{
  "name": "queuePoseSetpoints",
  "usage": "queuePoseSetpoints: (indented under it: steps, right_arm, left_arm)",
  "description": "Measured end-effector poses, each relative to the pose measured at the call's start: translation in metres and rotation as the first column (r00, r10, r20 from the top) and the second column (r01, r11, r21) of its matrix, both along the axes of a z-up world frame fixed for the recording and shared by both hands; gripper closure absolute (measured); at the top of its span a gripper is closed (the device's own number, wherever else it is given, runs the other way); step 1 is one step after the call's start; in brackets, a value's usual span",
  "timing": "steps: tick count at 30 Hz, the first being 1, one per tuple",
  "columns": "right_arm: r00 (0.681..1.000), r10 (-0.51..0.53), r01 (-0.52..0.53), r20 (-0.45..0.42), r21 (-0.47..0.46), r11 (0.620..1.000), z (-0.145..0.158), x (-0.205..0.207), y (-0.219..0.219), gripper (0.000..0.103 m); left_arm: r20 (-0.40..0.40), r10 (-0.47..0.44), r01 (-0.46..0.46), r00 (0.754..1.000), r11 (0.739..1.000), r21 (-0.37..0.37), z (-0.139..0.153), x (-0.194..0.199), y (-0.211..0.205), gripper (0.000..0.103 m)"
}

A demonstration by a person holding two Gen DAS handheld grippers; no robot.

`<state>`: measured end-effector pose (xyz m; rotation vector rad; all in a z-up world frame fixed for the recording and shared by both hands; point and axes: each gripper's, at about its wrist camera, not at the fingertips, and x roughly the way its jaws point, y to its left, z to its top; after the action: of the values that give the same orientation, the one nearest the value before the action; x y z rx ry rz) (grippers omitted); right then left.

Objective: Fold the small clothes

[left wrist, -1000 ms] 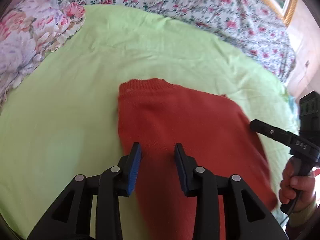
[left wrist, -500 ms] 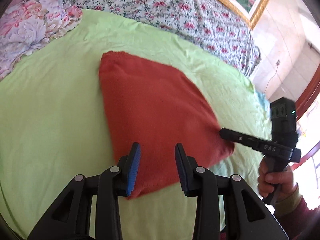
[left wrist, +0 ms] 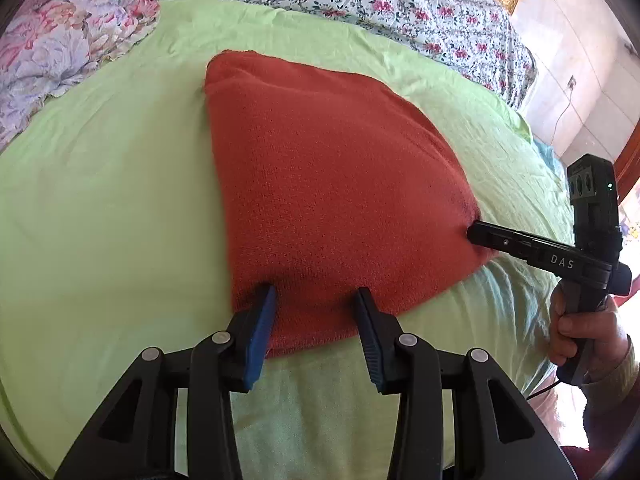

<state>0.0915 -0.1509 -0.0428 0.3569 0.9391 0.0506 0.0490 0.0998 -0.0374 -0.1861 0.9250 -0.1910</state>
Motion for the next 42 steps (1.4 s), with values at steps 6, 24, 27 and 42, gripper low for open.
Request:
queuePoseSetpoints:
  steps: [6, 24, 27, 42]
  right_arm:
    - [1.000, -0.021, 0.021, 0.021, 0.007, 1.000, 0.002, -0.012, 0.002, 0.074]
    - [0.995, -0.062, 0.064, 0.072, -0.021, 0.998, 0.028, -0.069, 0.023, 0.062]
    - [0.996, -0.055, 0.057, 0.070, -0.031, 0.998, 0.026, -0.079, 0.031, 0.056]
    - [0.998, -0.018, 0.025, 0.060, -0.125, 0.992, 0.023, -0.114, 0.062, 0.027]
  left_arm:
    - [-0.001, 0.032, -0.032, 1.000, 1.000, 0.000, 0.005, -0.006, -0.002, 0.057]
    - [0.020, 0.096, -0.096, 0.995, 0.995, 0.039, 0.013, -0.053, 0.000, 0.046]
    - [0.017, 0.089, -0.089, 0.996, 0.995, 0.051, 0.011, -0.061, 0.002, 0.044]
    - [0.081, 0.094, -0.105, 0.992, 0.982, 0.156, 0.020, -0.088, 0.017, 0.022]
